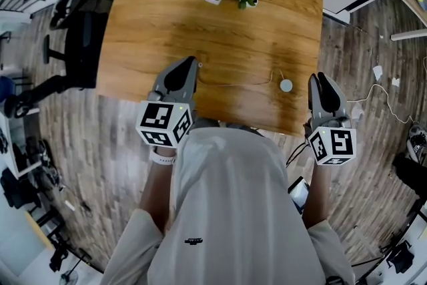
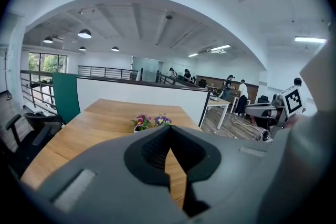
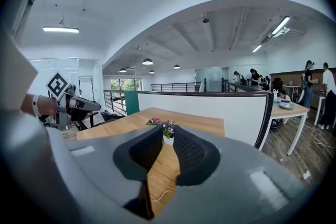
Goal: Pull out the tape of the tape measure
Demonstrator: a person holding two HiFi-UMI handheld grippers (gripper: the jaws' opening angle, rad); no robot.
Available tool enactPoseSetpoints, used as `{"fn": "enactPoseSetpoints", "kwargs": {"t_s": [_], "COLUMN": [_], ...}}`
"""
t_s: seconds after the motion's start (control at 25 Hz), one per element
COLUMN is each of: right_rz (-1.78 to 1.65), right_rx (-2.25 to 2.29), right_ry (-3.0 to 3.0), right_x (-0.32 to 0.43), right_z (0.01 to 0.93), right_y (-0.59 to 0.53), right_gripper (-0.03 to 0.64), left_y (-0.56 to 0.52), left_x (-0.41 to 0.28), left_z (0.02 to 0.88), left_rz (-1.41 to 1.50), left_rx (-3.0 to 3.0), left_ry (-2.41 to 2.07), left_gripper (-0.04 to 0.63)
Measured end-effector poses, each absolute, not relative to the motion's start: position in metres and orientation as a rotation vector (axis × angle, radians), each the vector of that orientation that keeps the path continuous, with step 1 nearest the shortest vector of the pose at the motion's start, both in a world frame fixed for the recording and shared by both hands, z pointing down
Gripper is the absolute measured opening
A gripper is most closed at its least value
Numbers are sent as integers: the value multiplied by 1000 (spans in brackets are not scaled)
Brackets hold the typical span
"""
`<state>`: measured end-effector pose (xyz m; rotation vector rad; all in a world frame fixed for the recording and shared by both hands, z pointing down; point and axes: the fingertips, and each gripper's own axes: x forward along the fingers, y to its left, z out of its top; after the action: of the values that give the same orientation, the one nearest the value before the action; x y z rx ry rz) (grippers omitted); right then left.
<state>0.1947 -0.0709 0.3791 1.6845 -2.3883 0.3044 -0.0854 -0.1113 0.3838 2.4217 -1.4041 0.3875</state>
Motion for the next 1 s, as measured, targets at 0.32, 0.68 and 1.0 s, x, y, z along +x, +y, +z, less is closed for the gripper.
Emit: {"fn": "enactPoseSetpoints", "kwargs": {"t_s": [0.32, 0.68, 1.0], "right_rz": [176, 110, 63], "right_rx": [1765, 1868, 1882], "right_ry": [-2415, -2460, -2516], "right_x": [200, 199, 189], "right_z": [330, 293, 277], "right_y": [-62, -53, -54], "right_gripper": [3, 2, 2], "left_y": [-109, -107, -97], "left_x": [-77, -76, -61], "left_z": [335, 293, 287], "left_rz": [320, 214, 167], "left_rx": [2530, 2583, 2619], "left_ry": [-1453, -1502, -1471], "left_gripper": [17, 17, 17]}}
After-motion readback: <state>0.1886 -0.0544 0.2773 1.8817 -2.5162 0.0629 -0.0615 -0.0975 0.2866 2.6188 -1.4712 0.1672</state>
